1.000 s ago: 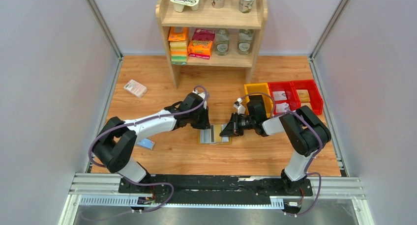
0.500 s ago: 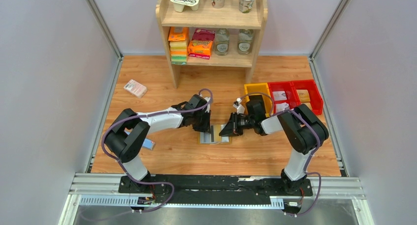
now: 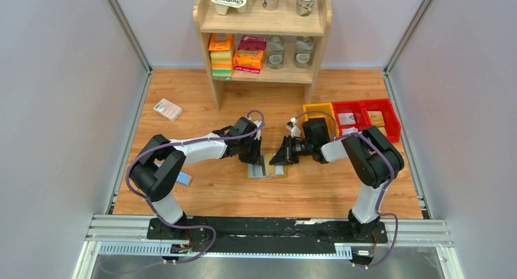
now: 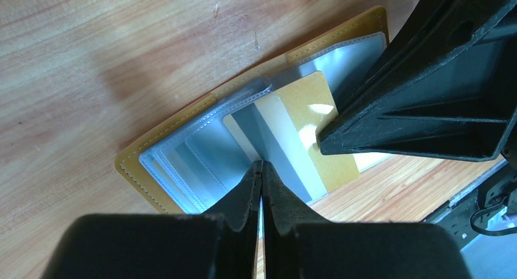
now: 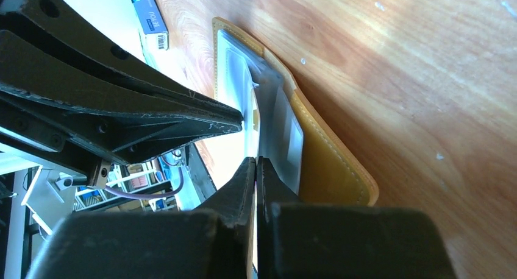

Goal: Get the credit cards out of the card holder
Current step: Remove the credit card from the card holder, then place the credit card in the storage box.

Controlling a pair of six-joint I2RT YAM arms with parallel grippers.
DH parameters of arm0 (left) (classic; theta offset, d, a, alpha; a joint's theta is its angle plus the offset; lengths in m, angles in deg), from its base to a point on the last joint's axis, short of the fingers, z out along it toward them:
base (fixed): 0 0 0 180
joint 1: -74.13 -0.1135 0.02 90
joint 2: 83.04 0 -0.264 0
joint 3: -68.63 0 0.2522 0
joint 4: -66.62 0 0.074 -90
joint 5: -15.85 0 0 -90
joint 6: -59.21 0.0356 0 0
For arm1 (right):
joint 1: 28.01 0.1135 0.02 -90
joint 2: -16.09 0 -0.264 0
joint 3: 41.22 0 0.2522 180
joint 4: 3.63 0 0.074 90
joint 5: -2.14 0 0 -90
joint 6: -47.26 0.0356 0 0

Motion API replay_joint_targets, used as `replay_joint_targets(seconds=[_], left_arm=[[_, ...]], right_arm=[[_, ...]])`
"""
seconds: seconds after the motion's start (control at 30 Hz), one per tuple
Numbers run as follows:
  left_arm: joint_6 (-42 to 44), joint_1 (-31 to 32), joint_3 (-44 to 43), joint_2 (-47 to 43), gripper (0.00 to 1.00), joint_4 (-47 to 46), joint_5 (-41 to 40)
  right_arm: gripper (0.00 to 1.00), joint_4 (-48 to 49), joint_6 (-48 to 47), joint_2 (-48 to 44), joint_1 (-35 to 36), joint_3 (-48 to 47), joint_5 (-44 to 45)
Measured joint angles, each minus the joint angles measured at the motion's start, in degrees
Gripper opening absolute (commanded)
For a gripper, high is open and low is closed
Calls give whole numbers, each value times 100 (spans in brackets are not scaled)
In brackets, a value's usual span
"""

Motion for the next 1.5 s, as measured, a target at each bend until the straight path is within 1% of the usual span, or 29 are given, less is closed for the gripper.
replay_joint_targets(seconds=[0.13, 0.37, 0.43, 0.57, 0.67, 0.7, 0.73, 0.77, 0.8, 0.87, 0.9, 1.0, 1.13, 1.2, 1.23, 1.37, 1.5], left_arm=[[-2, 0, 4, -11, 8, 0, -31], [-4, 0, 57, -59, 10, -44, -118], [0, 2, 101, -96, 15, -74, -157], [28, 2, 146, -188, 27, -50, -260], [44, 0, 146, -282, 32, 44, -380], [52, 0, 144, -321, 37, 96, -415], [42, 0, 142, -396, 40, 175, -461], [39, 0, 142, -496, 47, 243, -509], [24, -4, 129, -616, 51, 328, -551], [-44, -42, 50, -883, 61, 470, -616], [-131, -85, -24, -1084, 64, 542, -660], [-411, -260, -190, -1646, 69, 640, -697], [-940, -713, -481, -2319, 70, 957, -682], [-1174, -905, -634, -2524, 70, 1097, -643], [-1311, -992, -699, -2603, 70, 1167, -592], [-1742, -1071, -767, -2811, 70, 1233, -245], [-2074, -1062, -785, -2789, 69, 1209, 223]], right_arm=[[0, -457, -264, -181, 0, -42, 144], [0, -1923, -1088, -1239, -2, -105, 861], [0, -2402, -1309, -1515, -4, -146, 1128], [0, -3047, -1574, -1904, -2, -170, 1515], [0, -3512, -1751, -2243, 52, -221, 1825], [0, -3648, -1810, -2365, 87, -256, 1943], [0, -3810, -1884, -2522, 149, -315, 2105], [0, -3936, -1956, -2669, 223, -385, 2253], [0, -4013, -2015, -2796, 293, -437, 2363], [0, -4197, -2190, -3123, 520, -584, 2726], [0, -4288, -2315, -3338, 695, -684, 2977], [0, -4363, -2673, -3768, 1237, -879, 3665], [0, -4301, -3320, -4282, 2339, -949, 5029], [0, -4194, -3674, -4415, 2817, -946, 5674], [0, -4070, -3936, -4461, 3136, -942, 6151], [0, -3598, -4828, -4450, 3891, -914, 7410], [0, -2990, -5681, -4306, 4402, -800, 8290]])
